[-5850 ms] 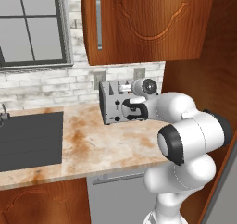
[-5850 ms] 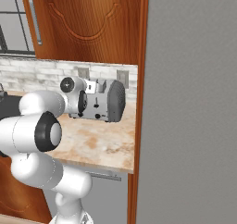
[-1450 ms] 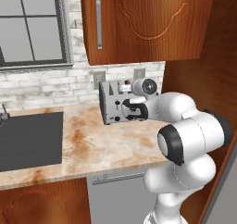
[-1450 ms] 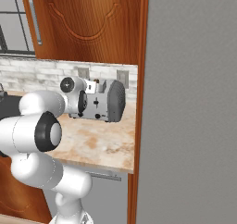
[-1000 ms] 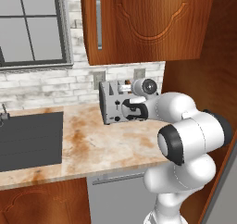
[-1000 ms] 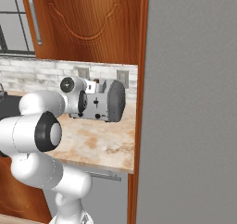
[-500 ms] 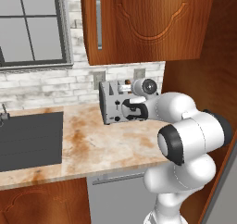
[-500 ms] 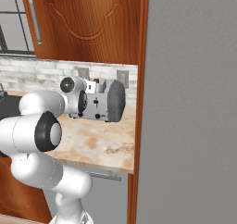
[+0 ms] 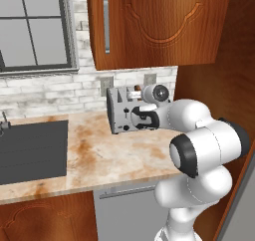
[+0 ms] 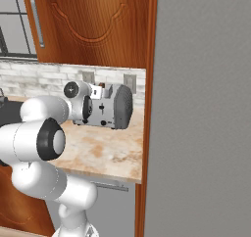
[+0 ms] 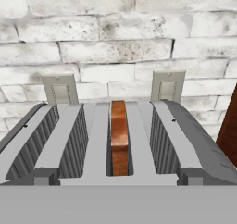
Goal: Start the toaster. Once the lever pops up, take the bread to the plate on the dining counter.
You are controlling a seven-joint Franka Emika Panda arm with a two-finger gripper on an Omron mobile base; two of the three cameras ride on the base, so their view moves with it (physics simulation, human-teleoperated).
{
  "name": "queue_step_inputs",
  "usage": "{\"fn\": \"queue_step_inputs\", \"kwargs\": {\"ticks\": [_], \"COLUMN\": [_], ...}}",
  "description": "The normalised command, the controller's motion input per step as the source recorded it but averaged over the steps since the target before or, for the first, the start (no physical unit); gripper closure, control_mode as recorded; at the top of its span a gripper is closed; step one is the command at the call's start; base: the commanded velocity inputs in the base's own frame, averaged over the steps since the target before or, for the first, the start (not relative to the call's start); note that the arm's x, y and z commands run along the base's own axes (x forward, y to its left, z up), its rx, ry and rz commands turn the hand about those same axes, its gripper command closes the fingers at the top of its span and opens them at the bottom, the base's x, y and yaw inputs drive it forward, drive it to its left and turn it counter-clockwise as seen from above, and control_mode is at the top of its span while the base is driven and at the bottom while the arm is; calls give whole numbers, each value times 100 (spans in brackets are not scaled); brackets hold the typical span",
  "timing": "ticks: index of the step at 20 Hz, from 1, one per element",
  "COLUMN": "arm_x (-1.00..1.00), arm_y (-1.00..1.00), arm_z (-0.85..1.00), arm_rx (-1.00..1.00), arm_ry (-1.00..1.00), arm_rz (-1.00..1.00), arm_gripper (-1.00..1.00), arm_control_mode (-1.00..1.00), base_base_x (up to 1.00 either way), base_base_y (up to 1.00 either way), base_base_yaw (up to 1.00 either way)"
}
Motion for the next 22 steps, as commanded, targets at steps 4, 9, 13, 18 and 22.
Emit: {"fn": "queue_step_inputs", "kwargs": {"ticks": [4, 9, 13, 18, 22], "arm_x": [0, 0, 0, 0, 0], "arm_y": [0, 0, 0, 0, 0], "arm_z": [0, 0, 0, 0, 0], "arm_rx": [0, 0, 0, 0, 0], "arm_ry": [0, 0, 0, 0, 0], "arm_rz": [0, 0, 0, 0, 0], "arm_gripper": [-100, -100, -100, -100, -100], "arm_control_mode": [-100, -100, -100, -100, -100], "base_base_x": [0, 0, 0, 0, 0], "base_base_y": [0, 0, 0, 0, 0], "base_base_yaw": [0, 0, 0, 0, 0]}}
